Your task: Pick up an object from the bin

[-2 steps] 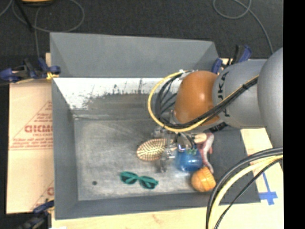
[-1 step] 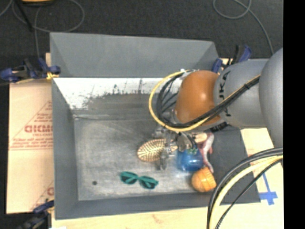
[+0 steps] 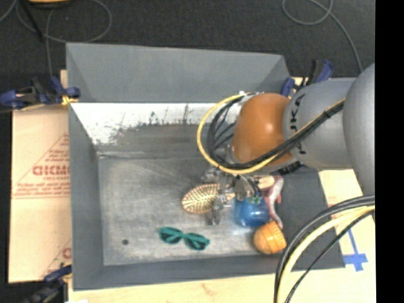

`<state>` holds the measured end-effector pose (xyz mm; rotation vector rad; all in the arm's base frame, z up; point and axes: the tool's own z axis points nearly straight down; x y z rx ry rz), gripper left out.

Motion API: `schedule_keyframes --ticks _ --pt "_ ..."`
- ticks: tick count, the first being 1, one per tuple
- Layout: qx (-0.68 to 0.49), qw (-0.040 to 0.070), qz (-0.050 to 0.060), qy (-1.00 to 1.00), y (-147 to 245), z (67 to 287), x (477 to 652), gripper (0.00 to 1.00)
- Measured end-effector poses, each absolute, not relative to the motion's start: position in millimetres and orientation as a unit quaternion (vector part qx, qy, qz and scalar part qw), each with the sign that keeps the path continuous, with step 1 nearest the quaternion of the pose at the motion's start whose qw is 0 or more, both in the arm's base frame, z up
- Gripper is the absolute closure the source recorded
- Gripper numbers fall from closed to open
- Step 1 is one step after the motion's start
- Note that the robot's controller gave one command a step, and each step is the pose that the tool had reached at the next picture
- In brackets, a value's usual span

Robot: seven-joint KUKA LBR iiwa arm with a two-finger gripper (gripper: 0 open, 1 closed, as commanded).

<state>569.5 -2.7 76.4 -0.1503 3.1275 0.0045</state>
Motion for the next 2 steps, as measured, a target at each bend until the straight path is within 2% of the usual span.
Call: schedule_keyframes --ticks 1,2 --pt "-0.048 0.004 0.001 0.999 -2.6 80.3 568.7 1.00" --pt "-0.048 -0.002 0.001 0.999 -2.9 94.5 565.9 1.00"
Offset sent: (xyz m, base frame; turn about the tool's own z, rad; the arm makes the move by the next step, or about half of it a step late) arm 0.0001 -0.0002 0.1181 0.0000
